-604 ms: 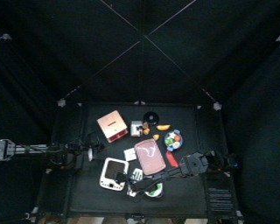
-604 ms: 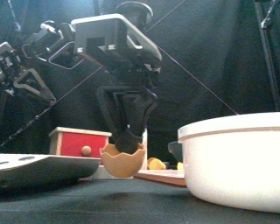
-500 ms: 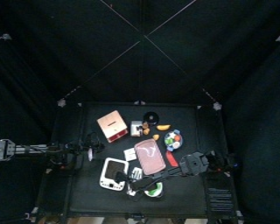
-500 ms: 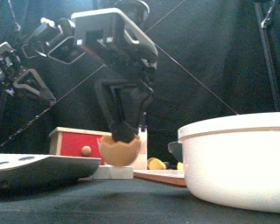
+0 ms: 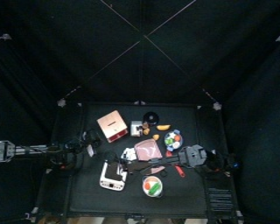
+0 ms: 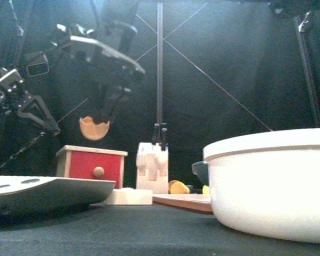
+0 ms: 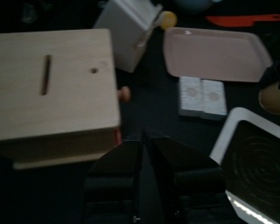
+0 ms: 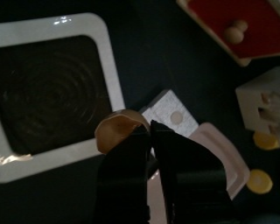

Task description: Place eggshell near rice

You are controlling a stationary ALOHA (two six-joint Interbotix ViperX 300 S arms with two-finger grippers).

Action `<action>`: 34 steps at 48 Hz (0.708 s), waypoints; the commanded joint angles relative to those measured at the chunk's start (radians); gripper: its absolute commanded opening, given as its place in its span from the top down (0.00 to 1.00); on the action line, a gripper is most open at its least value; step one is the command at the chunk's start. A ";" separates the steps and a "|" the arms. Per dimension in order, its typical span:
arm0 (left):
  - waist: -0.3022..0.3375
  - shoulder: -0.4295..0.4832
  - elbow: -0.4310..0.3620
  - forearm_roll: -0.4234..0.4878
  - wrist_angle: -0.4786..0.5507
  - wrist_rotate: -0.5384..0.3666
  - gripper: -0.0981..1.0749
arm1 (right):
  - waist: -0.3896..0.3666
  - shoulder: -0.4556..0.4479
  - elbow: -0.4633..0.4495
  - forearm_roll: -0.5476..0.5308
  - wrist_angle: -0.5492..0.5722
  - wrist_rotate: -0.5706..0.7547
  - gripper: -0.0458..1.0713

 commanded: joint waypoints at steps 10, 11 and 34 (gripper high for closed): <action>0.009 0.003 -0.015 -0.051 0.216 -0.002 0.44 | -0.080 0.029 -0.015 0.035 -0.189 -0.015 0.62; 0.009 0.003 -0.017 -0.052 0.219 -0.002 0.44 | -0.084 0.029 -0.012 0.034 -0.198 -0.015 0.62; 0.009 0.003 -0.017 -0.057 0.221 -0.002 0.44 | -0.115 0.037 0.044 0.035 -0.293 -0.005 0.34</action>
